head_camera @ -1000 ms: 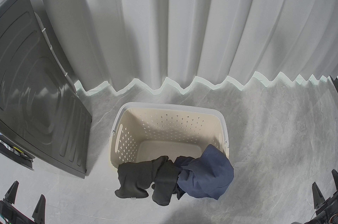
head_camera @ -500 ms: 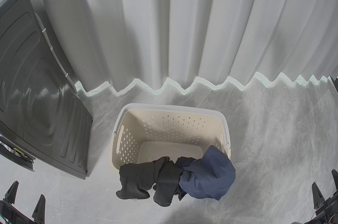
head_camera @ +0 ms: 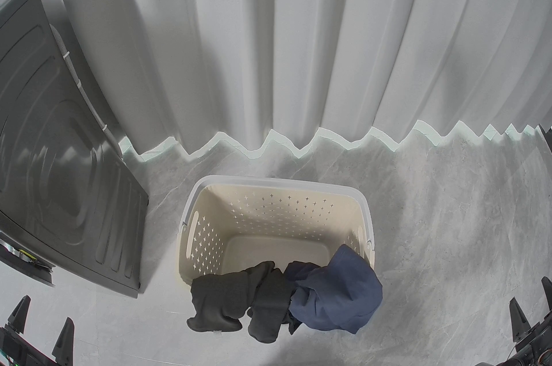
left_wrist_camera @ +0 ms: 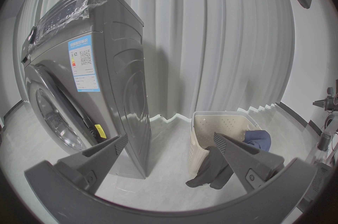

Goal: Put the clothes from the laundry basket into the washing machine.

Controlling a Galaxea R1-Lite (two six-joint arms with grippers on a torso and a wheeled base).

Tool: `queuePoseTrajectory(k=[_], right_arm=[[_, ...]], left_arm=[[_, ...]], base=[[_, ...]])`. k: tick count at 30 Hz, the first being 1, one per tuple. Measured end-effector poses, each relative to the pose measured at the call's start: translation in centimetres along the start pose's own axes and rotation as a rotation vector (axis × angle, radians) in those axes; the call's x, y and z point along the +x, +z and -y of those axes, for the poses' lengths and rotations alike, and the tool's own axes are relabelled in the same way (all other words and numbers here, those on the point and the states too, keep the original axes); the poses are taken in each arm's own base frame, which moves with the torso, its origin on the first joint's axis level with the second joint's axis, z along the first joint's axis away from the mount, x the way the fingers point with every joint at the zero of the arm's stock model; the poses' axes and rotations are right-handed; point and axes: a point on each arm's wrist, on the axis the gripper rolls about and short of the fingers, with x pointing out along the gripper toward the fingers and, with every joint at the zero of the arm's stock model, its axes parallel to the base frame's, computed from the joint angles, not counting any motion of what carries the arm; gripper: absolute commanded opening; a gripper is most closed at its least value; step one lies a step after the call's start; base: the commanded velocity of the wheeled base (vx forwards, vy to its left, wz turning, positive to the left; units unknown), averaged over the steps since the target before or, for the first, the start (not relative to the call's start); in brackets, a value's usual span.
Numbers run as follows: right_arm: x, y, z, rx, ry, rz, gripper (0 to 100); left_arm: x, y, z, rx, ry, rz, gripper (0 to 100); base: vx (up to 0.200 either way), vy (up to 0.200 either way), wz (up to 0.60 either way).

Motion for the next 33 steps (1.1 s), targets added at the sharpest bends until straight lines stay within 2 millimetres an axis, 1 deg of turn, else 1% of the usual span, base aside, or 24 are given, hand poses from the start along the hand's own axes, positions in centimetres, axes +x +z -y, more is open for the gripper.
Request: queuePoseTrajectory(k=[3, 9, 18, 27, 33], right_arm=[[0.00, 0.00, 0.00, 0.000, -0.001, 0.000, 100], [0.00, 0.00, 0.00, 0.000, 0.000, 0.000, 100], [0.00, 0.00, 0.00, 0.000, 0.000, 0.000, 100], [0.00, 0.00, 0.00, 0.000, -0.001, 0.000, 100], [0.00, 0.00, 0.00, 0.000, 0.000, 0.000, 100]], left_arm=[[0.00, 0.00, 0.00, 0.001, 0.000, 0.000, 100], [0.00, 0.00, 0.00, 0.001, 0.000, 0.000, 100], [0.00, 0.00, 0.00, -0.001, 0.000, 0.000, 100], [0.00, 0.00, 0.00, 0.001, 0.000, 0.000, 100], [0.00, 0.00, 0.00, 0.001, 0.000, 0.000, 100]], base=[[0.200, 0.000, 0.00], [0.000, 0.000, 0.00], [0.200, 0.000, 0.00], [0.000, 0.000, 0.00], [0.200, 0.000, 0.00]])
